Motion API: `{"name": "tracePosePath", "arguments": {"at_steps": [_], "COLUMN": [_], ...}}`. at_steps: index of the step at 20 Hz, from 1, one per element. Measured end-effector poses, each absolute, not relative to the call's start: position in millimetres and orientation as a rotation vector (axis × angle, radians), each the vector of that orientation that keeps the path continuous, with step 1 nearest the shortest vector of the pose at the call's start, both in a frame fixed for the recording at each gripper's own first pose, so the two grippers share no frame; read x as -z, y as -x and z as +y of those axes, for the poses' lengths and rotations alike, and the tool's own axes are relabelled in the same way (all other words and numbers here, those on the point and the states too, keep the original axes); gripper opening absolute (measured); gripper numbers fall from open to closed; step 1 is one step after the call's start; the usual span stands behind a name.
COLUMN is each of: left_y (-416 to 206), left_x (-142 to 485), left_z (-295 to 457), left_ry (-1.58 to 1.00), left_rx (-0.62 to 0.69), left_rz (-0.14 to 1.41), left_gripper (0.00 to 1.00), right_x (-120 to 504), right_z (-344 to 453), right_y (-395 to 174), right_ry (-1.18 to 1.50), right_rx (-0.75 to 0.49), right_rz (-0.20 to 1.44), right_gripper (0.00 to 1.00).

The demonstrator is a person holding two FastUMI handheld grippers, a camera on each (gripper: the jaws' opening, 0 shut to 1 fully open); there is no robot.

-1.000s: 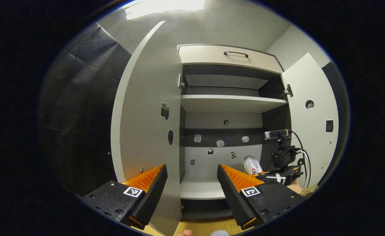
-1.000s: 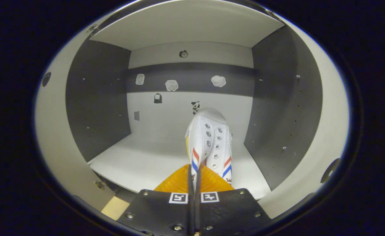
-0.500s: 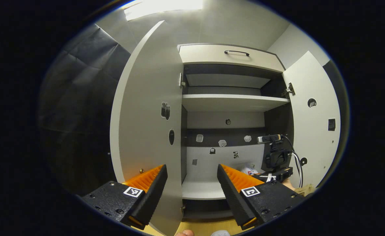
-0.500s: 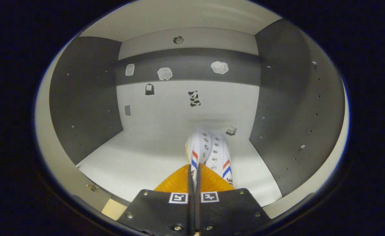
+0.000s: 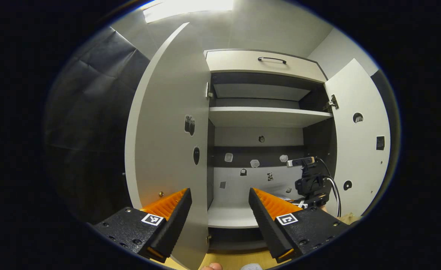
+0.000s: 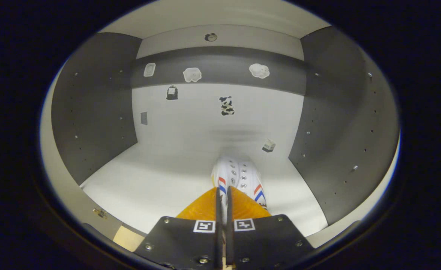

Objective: Grab one shoe with the right hand and put it into the shoe cabinet, grab the other shoe with the left hand and put it into the shoe cabinet; then close the right door with the right hand and the left door with the left hand.

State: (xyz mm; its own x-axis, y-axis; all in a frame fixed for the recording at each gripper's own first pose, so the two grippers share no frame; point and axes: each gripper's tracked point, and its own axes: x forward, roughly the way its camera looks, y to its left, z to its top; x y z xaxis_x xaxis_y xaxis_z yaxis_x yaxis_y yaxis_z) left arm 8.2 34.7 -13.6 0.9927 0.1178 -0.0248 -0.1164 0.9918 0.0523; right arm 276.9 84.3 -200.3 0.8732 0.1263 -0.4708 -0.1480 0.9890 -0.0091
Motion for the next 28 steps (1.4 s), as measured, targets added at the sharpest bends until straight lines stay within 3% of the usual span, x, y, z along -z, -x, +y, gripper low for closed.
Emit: {"name": "tracePosePath", "arguments": {"at_steps": [3, 11, 12, 19, 24, 28], "left_y": [-8.6, -11.0, -9.9, 13.4, 54.7, 101.2], "left_x": [17.9, 72.4, 85.9, 219.3, 335.3, 387.5], "left_z": [30.4, -11.2, -17.6, -48.7, -59.8, -64.8], "left_ry": [-0.053, -0.022, -0.012, 0.051, 0.015, -0.005], "left_rx": [-0.108, 0.005, 0.021, 0.108, 0.175, 0.212], "left_rz": [0.037, 0.162, 0.195, 0.509, 0.809, 1.024], "left_gripper": [0.94, 0.95, 0.92, 0.96, 0.97, 0.98], "right_x": [181.1, 74.8, 63.8, 2.1, -23.2, -30.6], "right_z": [81.2, 64.0, 61.4, 34.4, 15.1, 5.7], "right_y": [-273.3, -205.9, -193.6, -110.7, -73.7, -53.0], "right_ry": [0.033, 0.009, 0.0, -0.037, -0.015, 0.0], "right_rx": [-0.139, -0.144, -0.147, -0.126, -0.1, -0.081], "right_rz": [0.44, 0.199, 0.181, 0.061, 0.022, 0.002], "right_gripper": [0.14, 0.14, 0.14, 0.14, 0.14, 0.14]}}
